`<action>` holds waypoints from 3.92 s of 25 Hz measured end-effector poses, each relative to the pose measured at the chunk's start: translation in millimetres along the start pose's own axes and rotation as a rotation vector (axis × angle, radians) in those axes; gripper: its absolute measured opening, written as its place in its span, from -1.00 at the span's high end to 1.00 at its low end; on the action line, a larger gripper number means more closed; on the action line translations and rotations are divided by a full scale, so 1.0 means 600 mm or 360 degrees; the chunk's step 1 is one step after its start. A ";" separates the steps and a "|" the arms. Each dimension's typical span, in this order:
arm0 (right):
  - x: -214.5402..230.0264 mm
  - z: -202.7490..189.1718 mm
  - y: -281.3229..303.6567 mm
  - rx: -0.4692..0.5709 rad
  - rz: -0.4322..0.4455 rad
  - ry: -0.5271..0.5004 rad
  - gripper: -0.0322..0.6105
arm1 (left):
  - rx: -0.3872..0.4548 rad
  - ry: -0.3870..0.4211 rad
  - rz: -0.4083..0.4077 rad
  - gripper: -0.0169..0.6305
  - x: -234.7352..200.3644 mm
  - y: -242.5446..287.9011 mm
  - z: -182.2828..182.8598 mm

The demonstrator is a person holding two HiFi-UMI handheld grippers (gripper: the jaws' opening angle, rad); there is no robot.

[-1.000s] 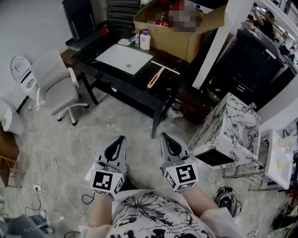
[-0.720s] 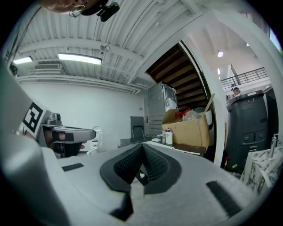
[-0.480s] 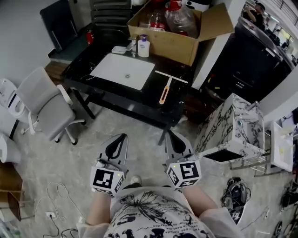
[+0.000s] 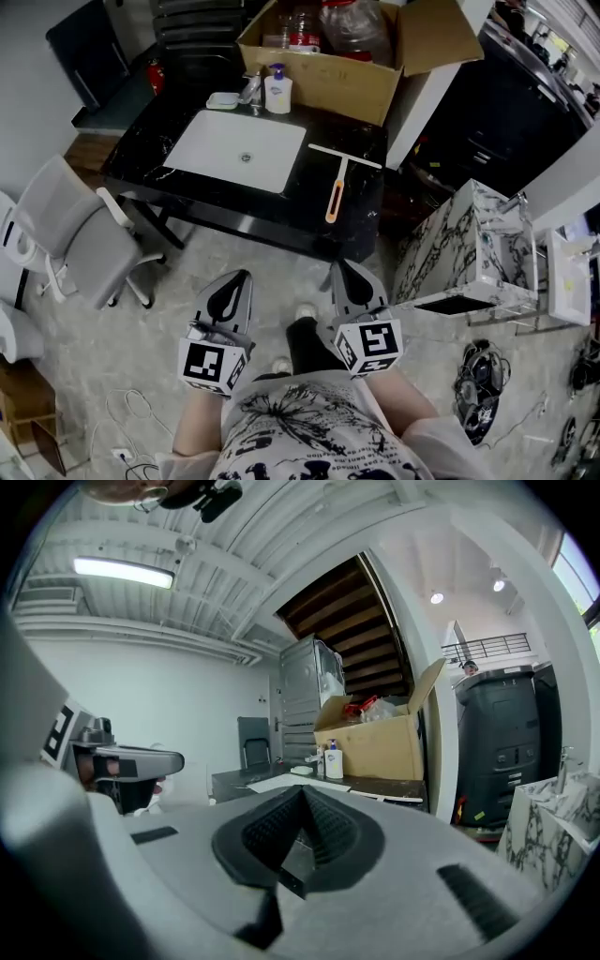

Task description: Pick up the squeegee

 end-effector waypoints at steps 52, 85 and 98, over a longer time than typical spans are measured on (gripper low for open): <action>0.364 -0.164 0.513 -0.0878 -0.0788 0.0280 0.56 | -0.0203 0.0073 -0.0812 0.91 -0.248 0.697 -0.054; 0.369 -0.207 0.532 -0.0985 -0.0921 0.0472 0.68 | -0.0321 0.0019 -0.0779 0.91 -0.269 0.700 -0.099; 0.372 -0.028 0.534 -0.0534 -0.0806 0.0257 0.68 | -0.0138 0.0087 -0.0707 0.91 -0.262 0.705 -0.025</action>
Point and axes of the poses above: the fingertips, and each gripper's own axes: y forward along the fingers, x to its right, z out of its top, the point moved 2 cm from there along -y, backward along the fingers, and after that the axes turned 1 degree about x, right-handed, at the moved point
